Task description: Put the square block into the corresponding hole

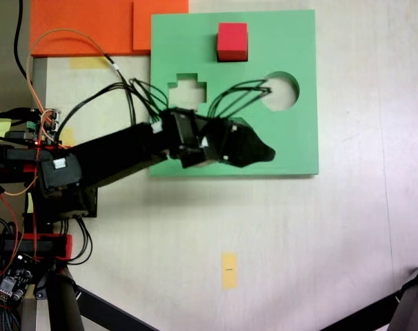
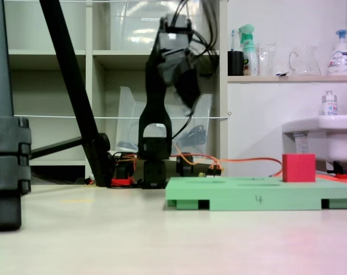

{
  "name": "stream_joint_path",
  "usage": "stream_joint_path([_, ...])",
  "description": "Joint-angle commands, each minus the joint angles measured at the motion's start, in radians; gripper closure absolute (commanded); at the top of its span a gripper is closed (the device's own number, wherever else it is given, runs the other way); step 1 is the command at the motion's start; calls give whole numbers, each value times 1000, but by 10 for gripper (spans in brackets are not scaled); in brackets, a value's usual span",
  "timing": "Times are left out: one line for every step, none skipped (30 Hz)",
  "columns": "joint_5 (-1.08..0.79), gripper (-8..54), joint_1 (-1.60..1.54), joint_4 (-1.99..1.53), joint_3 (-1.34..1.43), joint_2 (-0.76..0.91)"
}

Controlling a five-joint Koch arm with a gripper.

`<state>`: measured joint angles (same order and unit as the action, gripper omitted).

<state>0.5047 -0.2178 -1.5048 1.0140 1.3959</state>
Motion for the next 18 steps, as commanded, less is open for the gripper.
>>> stream_joint_path([-189,-25,48,121,14,49])
stream_joint_path([-218,-25,61,124,43,64])
stream_joint_path([-238,-25,69,135,87,95])
stream_joint_path([-252,-25,78,161,150,135])
stream_joint_path([-282,-25,87,215,250,193])
stream_joint_path([-319,-25,97,328,397,276])
stream_joint_path([-341,-25,101,453,554,362])
stream_joint_path([-362,-24,109,522,660,423])
stream_joint_path([-379,-24,112,560,736,472])
stream_joint_path([-390,-24,114,578,805,523])
stream_joint_path([-410,-24,115,591,885,584])
stream_joint_path([-423,-24,115,611,969,649])
stream_joint_path([-426,-24,117,663,1091,739])
stream_joint_path([-437,-24,117,726,1206,816])
stream_joint_path([-454,-19,118,805,1318,885])
stream_joint_path([-454,11,120,946,1479,930])
stream_joint_path([-454,12,127,1055,1594,931])
stream_joint_path([-454,14,133,1094,1657,931])
